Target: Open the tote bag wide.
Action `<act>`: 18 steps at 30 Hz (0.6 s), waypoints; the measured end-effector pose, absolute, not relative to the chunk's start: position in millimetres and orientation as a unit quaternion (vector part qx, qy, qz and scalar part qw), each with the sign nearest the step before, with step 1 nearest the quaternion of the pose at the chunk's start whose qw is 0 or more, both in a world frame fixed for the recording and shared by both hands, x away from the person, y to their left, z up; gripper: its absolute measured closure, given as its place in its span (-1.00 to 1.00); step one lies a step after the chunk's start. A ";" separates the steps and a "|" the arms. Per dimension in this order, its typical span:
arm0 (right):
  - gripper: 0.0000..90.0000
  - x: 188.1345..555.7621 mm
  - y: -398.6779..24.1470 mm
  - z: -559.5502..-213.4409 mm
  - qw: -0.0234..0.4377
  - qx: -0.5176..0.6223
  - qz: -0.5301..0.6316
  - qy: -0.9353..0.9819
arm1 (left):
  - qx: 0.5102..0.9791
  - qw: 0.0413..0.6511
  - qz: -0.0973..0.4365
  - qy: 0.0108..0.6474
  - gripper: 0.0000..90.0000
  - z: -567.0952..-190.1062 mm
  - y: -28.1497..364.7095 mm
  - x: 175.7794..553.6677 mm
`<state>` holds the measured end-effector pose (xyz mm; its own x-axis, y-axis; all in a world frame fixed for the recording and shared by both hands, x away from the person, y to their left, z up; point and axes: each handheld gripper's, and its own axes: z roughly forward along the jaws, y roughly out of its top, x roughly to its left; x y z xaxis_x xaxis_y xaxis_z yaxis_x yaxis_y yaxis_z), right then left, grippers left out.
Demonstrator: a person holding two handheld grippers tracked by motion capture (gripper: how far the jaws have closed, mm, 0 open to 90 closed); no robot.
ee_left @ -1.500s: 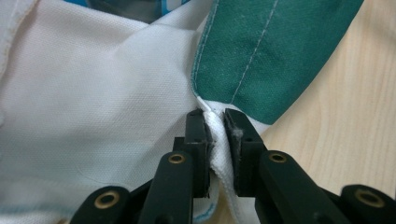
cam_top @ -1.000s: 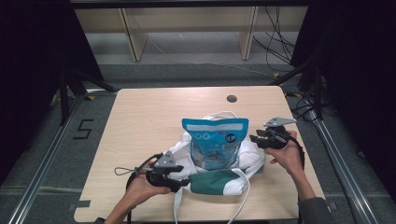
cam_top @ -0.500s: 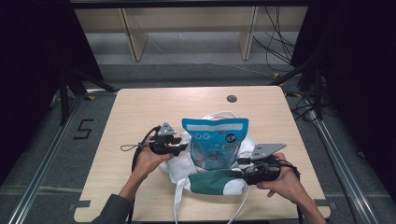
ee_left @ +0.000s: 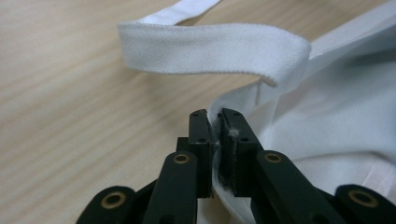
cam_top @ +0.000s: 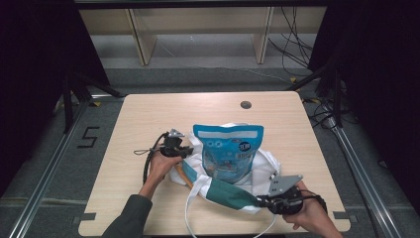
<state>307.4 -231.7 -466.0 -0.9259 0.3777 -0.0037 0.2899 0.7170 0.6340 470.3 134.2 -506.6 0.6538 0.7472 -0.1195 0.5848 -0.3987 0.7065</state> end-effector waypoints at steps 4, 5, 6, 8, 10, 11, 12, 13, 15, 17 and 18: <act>0.83 310.2 -224.0 -486.1 0.055 0.198 0.310 0.928 | 0.825 0.365 0.133 0.410 0.72 -497.5 132.0 466.6; 0.81 311.1 -224.8 -482.5 0.051 0.196 0.309 0.929 | 0.825 0.369 0.134 0.406 0.62 -491.6 132.1 465.0; 0.74 311.4 -225.6 -481.9 0.050 0.198 0.318 0.926 | 0.821 0.380 0.137 0.404 0.50 -484.4 132.7 461.7; 0.38 310.9 -230.4 -472.7 0.052 0.225 0.330 0.915 | 0.800 0.414 0.146 0.408 0.32 -469.1 132.5 450.4; 0.24 312.7 -236.2 -456.6 0.070 0.234 0.360 0.900 | 0.799 0.429 0.162 0.390 0.23 -454.0 133.4 436.2; 0.19 313.9 -240.0 -447.1 0.079 0.233 0.380 0.892 | 0.803 0.430 0.166 0.378 0.18 -447.6 135.4 429.4; 0.18 315.1 -244.1 -437.8 0.086 0.238 0.402 0.880 | 0.798 0.440 0.166 0.376 0.18 -444.6 135.8 422.5; 0.18 315.4 -247.8 -428.8 0.097 0.249 0.420 0.867 | 0.797 0.447 0.159 0.373 0.17 -442.8 136.4 416.3; 0.09 321.2 -256.8 -414.4 0.135 0.268 0.433 0.850 | 0.808 0.436 0.150 0.367 0.10 -443.2 139.3 406.1; 0.10 328.9 -264.9 -408.8 0.160 0.293 0.440 0.834 | 0.809 0.427 0.150 0.375 0.00 -447.3 143.2 401.4; 0.10 333.7 -268.1 -408.7 0.173 0.298 0.430 0.834 | 0.807 0.421 0.143 0.390 -0.06 -451.3 146.2 400.4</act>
